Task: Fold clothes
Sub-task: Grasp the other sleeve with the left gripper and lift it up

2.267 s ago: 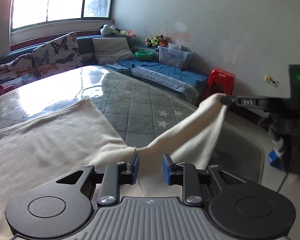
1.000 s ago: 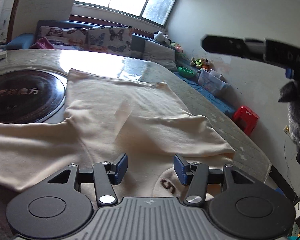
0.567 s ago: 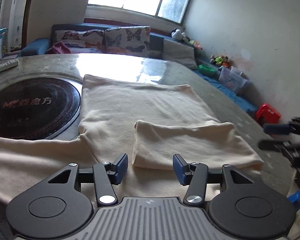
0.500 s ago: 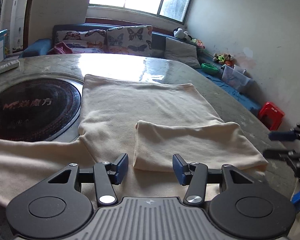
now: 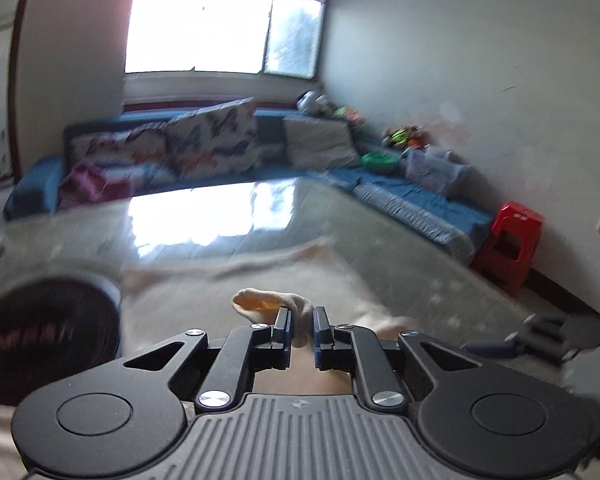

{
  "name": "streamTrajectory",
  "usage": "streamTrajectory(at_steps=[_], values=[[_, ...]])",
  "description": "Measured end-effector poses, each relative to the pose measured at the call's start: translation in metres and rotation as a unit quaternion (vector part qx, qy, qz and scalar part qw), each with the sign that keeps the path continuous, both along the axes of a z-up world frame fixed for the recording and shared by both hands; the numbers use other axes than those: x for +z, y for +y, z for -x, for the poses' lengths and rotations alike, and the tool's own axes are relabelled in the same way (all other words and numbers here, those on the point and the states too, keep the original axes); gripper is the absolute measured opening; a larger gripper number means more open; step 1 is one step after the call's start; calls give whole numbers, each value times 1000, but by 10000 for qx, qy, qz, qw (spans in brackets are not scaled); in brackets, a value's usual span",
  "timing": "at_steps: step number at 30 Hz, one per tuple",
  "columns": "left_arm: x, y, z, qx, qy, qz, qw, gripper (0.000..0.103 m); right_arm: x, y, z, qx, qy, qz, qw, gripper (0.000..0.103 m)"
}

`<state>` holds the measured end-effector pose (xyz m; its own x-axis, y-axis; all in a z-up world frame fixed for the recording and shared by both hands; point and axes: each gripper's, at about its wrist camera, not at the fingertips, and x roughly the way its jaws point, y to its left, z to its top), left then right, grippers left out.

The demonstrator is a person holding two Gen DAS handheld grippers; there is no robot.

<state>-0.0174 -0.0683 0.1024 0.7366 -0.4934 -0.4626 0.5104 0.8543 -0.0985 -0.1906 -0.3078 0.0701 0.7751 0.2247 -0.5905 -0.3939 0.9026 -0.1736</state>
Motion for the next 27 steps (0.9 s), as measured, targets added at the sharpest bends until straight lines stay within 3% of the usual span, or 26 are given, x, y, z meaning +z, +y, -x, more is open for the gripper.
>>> streamTrajectory(at_steps=[6, 13, 20, 27], values=[[52, -43, -1, -646, -542, 18, 9964, 11, -5, 2, -4, -225, -190, -40, 9996, 69], [73, -63, -1, -871, -724, 111, 9935, 11, -8, -6, -4, -502, -274, 98, 9983, 69], [52, -36, 0, -659, -545, 162, 9962, 11, -18, -25, -3, -820, -114, 242, 9963, 70], [-8, 18, 7, -89, 35, -66, 9999, 12, -17, -30, 2, -609, -55, 259, 9978, 75]])
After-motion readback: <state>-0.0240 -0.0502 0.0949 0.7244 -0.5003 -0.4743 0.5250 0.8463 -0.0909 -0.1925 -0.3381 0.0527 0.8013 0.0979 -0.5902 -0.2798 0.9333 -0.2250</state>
